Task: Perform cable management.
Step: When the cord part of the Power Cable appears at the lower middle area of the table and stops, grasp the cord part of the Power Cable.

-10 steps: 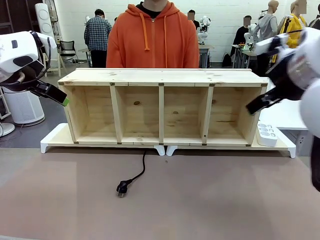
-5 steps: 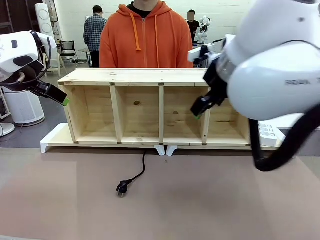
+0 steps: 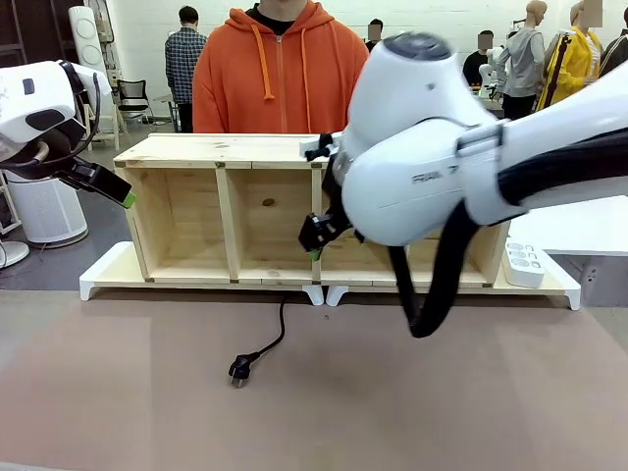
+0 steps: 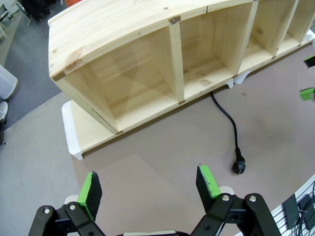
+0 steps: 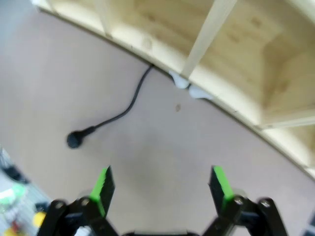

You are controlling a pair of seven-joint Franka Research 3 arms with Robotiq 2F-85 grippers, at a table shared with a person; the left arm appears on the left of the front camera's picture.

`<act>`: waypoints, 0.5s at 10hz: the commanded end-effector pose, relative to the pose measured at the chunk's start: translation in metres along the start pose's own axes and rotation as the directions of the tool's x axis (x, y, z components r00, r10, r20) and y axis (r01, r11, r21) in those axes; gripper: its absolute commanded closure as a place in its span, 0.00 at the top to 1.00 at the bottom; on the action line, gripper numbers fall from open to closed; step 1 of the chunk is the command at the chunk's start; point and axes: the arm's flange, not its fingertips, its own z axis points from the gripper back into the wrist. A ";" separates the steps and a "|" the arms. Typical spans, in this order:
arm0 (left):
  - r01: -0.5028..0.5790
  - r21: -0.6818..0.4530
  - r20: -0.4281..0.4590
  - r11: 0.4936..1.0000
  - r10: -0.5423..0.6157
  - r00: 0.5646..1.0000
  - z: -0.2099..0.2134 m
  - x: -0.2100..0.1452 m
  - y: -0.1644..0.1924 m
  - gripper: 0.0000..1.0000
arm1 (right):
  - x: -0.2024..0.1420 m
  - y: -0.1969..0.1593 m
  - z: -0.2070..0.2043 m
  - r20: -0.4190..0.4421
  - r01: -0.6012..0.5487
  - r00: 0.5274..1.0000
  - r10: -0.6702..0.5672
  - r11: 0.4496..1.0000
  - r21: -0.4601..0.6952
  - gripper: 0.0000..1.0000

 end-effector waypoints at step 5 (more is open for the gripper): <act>-0.002 0.002 0.007 1.000 0.002 1.000 0.000 0.001 0.001 1.00 | 0.051 0.068 -0.077 -0.062 0.459 0.886 -0.460 0.888 -0.031 1.00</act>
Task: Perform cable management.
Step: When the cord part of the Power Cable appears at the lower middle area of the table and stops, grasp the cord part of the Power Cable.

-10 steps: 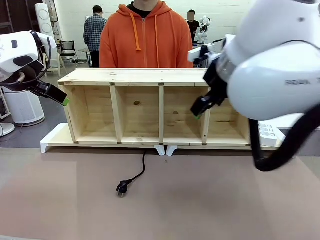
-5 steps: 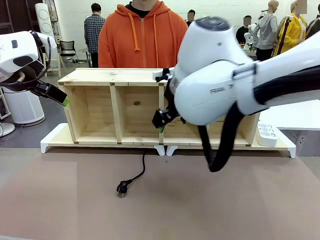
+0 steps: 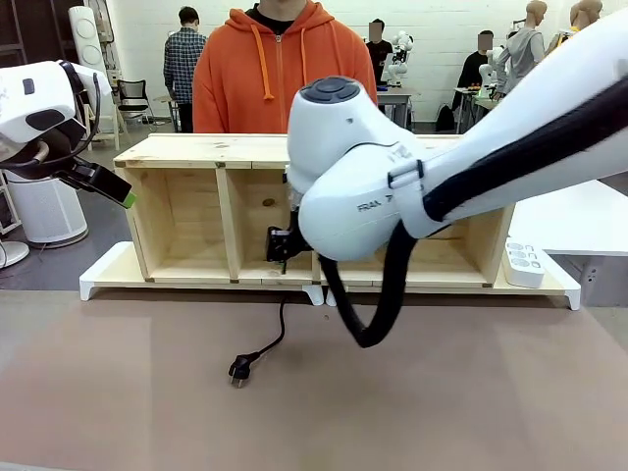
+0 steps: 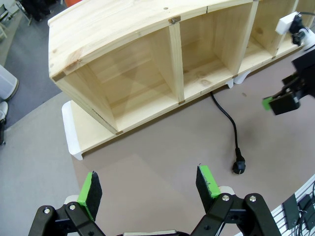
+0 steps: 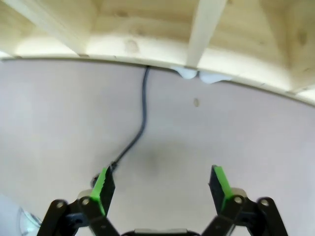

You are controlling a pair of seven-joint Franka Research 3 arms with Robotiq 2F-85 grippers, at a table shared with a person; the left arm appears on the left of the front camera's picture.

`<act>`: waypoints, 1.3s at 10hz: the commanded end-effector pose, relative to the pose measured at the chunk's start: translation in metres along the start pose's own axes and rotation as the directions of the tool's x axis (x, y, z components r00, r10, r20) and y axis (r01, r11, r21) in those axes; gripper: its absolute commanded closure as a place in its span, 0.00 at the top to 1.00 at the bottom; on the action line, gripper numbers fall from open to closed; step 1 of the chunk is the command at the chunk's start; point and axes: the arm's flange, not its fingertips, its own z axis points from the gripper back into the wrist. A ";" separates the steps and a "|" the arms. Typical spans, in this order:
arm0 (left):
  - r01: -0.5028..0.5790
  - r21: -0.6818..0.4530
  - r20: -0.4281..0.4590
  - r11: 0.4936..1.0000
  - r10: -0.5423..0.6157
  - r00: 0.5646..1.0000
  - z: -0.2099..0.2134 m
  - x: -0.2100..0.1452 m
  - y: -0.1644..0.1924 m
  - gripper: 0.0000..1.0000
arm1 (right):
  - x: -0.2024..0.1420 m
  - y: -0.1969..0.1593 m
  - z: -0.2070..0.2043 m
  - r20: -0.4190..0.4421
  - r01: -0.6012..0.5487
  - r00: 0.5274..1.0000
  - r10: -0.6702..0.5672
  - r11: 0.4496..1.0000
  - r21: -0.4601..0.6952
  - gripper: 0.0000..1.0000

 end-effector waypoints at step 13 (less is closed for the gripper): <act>-0.002 0.002 0.006 1.000 0.002 1.000 0.000 0.001 0.001 1.00 | -0.025 0.068 -0.048 -0.176 0.106 0.980 -0.095 0.993 0.051 1.00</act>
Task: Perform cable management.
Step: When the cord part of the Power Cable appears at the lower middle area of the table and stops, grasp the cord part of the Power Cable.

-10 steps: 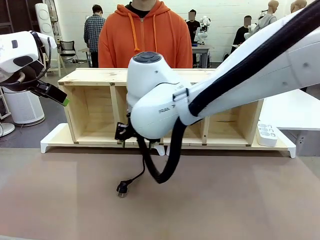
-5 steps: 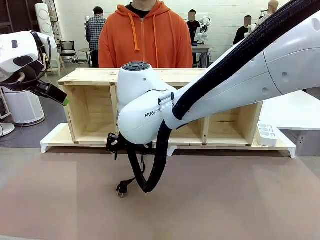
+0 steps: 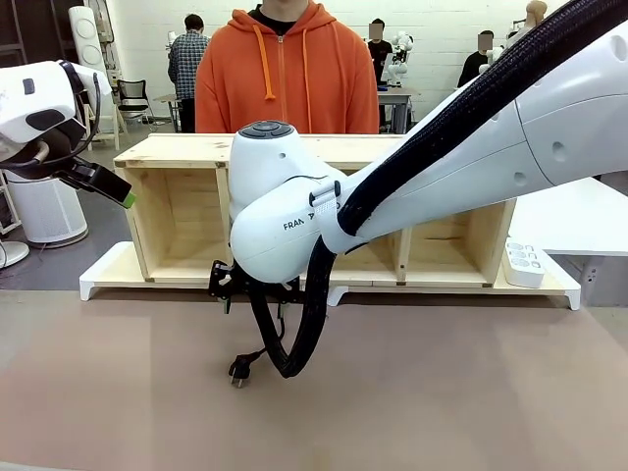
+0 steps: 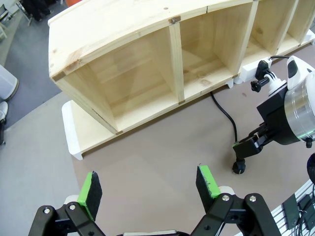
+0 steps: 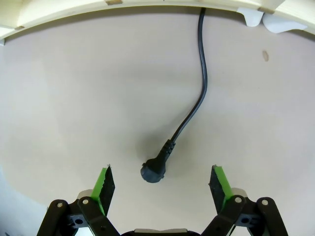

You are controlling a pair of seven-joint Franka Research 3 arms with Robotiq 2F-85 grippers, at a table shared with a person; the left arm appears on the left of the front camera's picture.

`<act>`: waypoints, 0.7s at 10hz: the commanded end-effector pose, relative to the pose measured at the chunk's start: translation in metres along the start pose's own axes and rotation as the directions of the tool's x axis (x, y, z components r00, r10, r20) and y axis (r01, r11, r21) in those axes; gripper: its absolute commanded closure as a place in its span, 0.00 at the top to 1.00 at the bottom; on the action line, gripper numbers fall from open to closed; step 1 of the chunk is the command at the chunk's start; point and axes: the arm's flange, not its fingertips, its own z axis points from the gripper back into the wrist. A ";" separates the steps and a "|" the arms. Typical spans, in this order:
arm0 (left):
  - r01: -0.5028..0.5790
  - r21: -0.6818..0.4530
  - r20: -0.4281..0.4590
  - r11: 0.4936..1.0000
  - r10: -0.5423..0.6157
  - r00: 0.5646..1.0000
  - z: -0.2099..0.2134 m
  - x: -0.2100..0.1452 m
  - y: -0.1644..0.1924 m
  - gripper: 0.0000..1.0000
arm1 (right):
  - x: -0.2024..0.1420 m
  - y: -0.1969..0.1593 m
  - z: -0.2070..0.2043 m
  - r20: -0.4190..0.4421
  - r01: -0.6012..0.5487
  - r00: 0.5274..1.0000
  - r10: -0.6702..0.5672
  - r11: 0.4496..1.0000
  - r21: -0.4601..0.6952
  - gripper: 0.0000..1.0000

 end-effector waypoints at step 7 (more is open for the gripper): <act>-0.001 0.002 0.006 1.000 0.001 1.000 0.000 0.001 0.000 1.00 | -0.007 0.015 -0.034 -0.116 0.069 0.991 -0.071 0.997 -0.017 1.00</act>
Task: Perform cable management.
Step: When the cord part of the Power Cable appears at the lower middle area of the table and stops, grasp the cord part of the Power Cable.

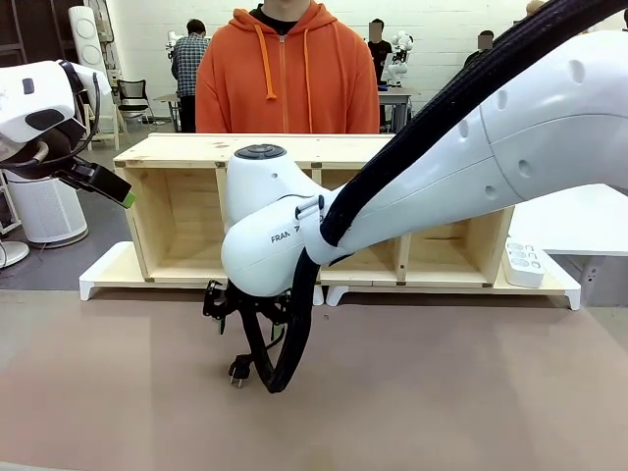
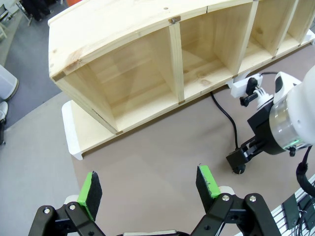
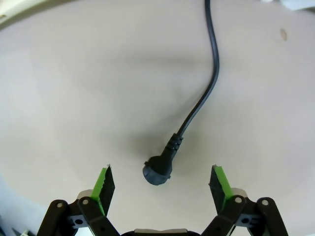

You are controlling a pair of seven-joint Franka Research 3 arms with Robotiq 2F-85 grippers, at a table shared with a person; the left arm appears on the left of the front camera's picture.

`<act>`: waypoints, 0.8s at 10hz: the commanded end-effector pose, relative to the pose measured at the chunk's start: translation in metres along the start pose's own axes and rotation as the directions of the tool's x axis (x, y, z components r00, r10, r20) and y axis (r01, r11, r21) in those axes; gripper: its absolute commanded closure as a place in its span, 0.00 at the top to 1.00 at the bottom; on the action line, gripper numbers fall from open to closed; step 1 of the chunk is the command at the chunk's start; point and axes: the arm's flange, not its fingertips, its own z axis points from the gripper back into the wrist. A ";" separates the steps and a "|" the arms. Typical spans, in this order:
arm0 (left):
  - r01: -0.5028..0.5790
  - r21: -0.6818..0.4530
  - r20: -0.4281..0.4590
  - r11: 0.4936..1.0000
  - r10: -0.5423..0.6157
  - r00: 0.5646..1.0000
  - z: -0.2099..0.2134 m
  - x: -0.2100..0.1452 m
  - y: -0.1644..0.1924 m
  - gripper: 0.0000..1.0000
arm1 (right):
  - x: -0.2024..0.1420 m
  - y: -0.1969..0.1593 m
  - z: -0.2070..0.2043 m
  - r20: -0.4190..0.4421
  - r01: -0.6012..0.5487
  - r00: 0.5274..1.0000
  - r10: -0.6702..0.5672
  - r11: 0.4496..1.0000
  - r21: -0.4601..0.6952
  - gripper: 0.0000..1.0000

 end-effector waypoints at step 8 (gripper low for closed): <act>-0.001 0.002 0.006 1.000 0.001 1.000 0.000 0.001 0.000 1.00 | 0.015 0.003 -0.063 -0.023 0.212 0.976 -0.216 0.972 -0.102 1.00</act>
